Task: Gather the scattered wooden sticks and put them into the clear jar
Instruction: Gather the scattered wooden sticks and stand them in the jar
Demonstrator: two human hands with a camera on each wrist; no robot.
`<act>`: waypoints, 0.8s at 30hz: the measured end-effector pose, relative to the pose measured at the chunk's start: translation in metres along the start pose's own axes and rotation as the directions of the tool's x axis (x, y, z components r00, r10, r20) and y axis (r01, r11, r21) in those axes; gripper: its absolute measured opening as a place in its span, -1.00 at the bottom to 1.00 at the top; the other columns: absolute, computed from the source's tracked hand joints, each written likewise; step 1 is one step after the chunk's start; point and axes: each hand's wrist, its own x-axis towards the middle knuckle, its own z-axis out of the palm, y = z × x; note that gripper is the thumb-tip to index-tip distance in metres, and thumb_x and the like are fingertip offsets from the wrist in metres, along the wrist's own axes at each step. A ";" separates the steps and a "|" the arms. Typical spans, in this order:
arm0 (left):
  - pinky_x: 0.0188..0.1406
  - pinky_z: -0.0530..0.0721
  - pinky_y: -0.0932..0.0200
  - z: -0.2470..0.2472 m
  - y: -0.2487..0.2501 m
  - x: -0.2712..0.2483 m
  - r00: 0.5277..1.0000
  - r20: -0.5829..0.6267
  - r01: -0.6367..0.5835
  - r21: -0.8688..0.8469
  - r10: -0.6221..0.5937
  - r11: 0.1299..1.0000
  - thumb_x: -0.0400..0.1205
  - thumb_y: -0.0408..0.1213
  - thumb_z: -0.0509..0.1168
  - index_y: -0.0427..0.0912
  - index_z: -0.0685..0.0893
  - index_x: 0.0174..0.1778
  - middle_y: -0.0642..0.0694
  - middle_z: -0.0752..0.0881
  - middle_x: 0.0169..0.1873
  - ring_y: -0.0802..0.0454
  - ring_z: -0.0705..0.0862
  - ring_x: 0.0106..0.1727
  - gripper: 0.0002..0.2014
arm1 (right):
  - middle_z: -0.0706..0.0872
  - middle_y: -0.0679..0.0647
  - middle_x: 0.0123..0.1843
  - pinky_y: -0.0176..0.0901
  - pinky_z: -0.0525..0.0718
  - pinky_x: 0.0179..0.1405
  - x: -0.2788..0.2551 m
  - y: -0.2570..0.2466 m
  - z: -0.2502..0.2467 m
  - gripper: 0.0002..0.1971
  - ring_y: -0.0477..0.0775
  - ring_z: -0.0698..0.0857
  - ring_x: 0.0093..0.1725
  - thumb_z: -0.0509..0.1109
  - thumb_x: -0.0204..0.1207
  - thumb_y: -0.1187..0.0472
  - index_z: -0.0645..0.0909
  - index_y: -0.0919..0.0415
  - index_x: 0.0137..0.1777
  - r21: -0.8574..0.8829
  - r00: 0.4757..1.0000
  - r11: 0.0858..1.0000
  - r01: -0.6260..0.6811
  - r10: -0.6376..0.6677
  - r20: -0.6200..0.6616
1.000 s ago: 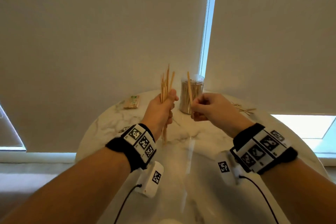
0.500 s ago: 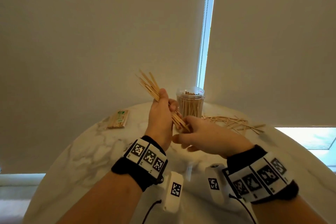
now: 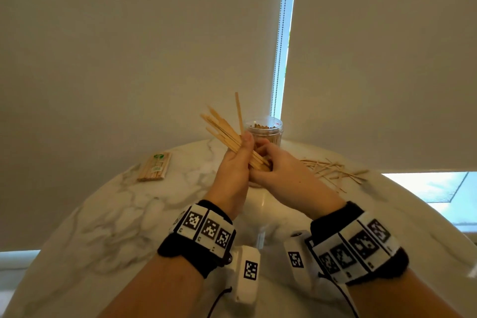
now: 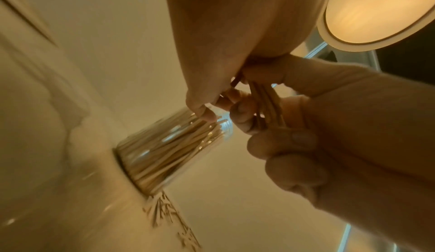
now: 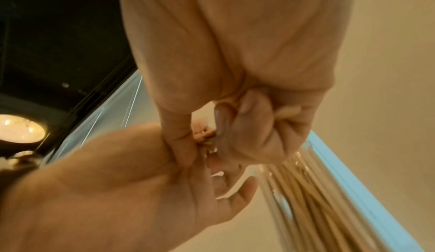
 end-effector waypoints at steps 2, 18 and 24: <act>-0.11 0.76 0.24 0.005 -0.002 -0.002 0.999 0.011 0.038 -0.048 -0.037 0.998 0.78 -0.03 0.13 -0.35 0.64 0.31 -0.19 0.81 0.06 -0.03 0.81 0.07 -0.56 | 0.72 -0.11 -0.18 -0.23 0.58 -0.24 0.003 0.003 -0.002 -0.87 -0.11 0.71 -0.22 0.37 0.59 0.03 0.60 -0.06 0.10 -0.079 0.999 0.996 0.035 -0.036 -0.016; -0.32 0.68 0.19 -0.001 0.028 0.014 0.974 -0.227 -0.105 -0.431 0.005 0.896 0.80 -0.14 0.17 -0.08 0.58 0.16 0.02 0.44 -0.50 0.18 0.40 -0.55 -0.85 | 0.63 0.00 -0.36 -0.23 0.45 -0.41 0.000 0.003 -0.006 -0.73 -0.06 0.57 -0.41 0.26 0.64 0.01 0.60 0.15 -0.19 -0.428 0.991 0.902 0.058 -0.001 0.133; -0.24 0.56 0.09 0.007 0.024 0.007 0.985 -0.154 -0.005 -0.471 -0.077 0.882 0.61 0.43 0.05 -0.08 0.50 -0.31 0.01 0.36 -0.52 0.07 0.41 -0.50 -0.41 | 0.61 0.01 -0.36 -0.25 0.37 -0.46 0.002 0.018 -0.007 -0.68 -0.06 0.55 -0.41 0.28 0.64 -0.04 0.54 0.07 -0.31 -0.495 0.996 0.868 -0.040 0.075 0.051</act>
